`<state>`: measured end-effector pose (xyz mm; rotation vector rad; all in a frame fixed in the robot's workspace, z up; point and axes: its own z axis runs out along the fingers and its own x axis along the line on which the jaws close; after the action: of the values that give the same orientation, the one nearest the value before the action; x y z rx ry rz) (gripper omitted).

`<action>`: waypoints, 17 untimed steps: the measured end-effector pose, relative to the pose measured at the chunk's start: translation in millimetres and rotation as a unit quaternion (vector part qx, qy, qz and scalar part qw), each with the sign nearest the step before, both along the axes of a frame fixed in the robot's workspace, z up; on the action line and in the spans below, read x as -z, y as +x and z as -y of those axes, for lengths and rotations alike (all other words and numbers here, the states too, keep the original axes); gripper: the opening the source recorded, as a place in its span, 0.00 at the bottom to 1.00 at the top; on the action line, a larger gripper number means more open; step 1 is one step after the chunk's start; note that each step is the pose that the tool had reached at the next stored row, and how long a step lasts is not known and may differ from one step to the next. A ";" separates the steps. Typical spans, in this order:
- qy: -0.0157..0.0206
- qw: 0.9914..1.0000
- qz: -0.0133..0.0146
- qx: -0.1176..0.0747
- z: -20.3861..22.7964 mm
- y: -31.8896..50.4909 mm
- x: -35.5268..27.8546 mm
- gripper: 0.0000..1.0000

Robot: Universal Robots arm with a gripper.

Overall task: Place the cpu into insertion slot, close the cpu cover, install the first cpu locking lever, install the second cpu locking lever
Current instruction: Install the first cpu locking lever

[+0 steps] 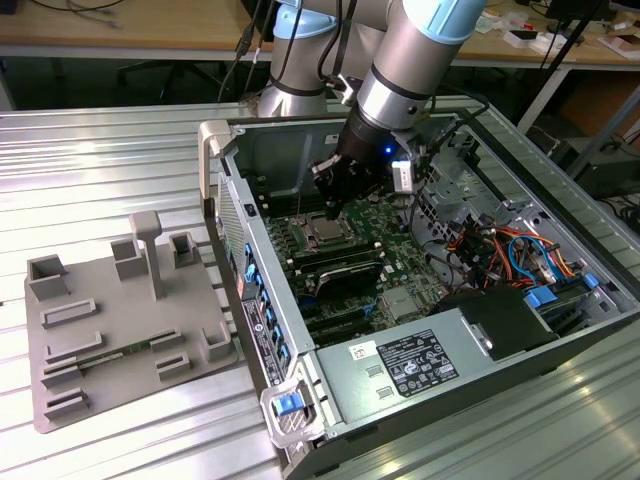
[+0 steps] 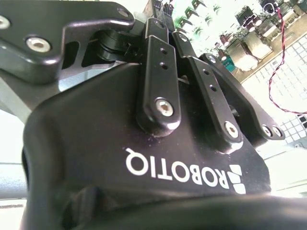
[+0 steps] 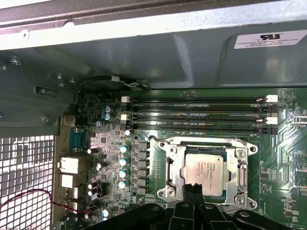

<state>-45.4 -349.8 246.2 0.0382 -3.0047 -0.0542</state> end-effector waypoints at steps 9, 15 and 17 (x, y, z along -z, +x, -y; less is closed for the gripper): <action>0.001 1.000 0.000 -0.008 0.0 0.0 0.0 0.11; 0.002 1.000 0.000 -0.013 0.0 0.0 0.0 0.11; 0.002 1.000 0.000 -0.014 0.0 0.0 0.0 0.11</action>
<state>-45.4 -349.8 246.1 0.0812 -3.0033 -0.0571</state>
